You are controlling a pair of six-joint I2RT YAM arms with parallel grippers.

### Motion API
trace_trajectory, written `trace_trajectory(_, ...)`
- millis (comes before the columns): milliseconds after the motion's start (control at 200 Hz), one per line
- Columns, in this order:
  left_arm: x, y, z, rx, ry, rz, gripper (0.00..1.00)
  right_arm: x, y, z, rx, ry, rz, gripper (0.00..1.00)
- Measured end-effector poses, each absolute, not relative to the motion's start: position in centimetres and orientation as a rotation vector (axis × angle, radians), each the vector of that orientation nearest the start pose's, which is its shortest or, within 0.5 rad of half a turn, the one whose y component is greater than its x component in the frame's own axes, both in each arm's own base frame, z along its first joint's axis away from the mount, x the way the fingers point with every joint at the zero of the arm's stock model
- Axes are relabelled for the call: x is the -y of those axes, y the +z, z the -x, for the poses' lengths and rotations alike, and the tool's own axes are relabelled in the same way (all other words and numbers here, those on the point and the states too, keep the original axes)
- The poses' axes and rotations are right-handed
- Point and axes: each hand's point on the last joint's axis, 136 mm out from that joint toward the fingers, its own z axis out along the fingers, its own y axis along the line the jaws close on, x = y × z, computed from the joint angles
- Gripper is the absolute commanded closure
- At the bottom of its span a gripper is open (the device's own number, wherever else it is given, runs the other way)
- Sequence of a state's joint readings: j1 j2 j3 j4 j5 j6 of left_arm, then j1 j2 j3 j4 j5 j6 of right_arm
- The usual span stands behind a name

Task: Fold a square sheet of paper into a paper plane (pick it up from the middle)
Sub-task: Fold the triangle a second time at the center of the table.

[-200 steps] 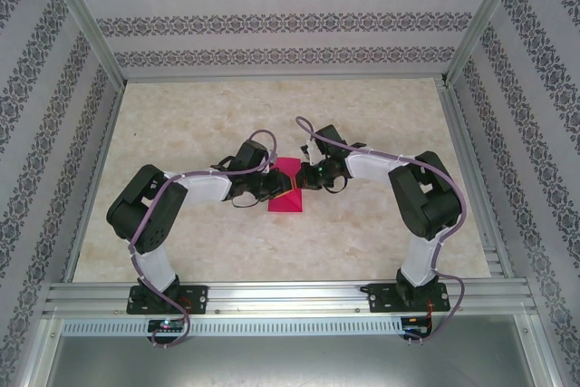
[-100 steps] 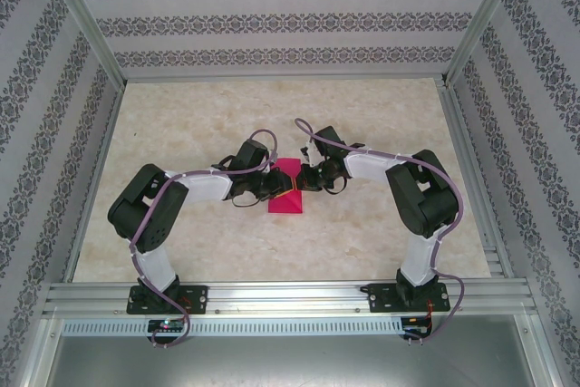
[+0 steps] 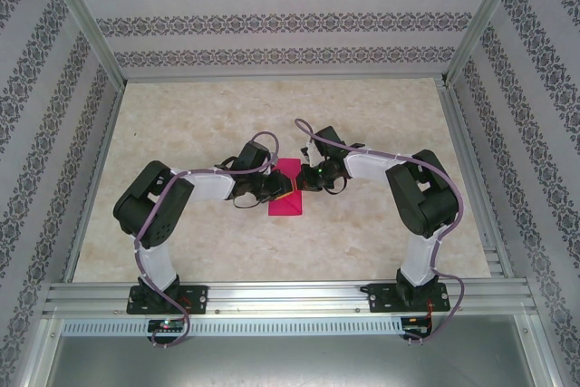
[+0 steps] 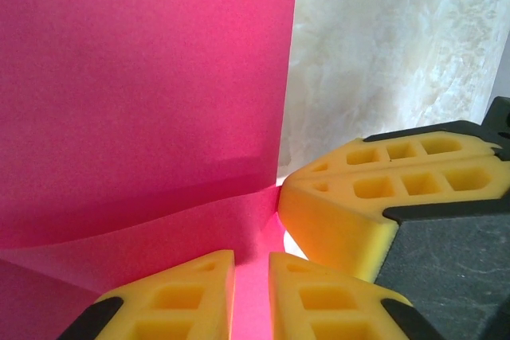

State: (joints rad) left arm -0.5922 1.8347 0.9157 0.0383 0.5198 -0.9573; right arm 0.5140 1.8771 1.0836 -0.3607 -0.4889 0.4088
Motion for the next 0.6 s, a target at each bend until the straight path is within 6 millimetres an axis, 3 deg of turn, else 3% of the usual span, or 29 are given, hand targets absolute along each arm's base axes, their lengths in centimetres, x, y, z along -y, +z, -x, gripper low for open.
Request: trace_trajectory(599,30.92,3.43,-30.67,-2.756,-1.207,0.245,0.81,-26.49,2.40,-31.57,-2.844,0.877,0.283,1.00)
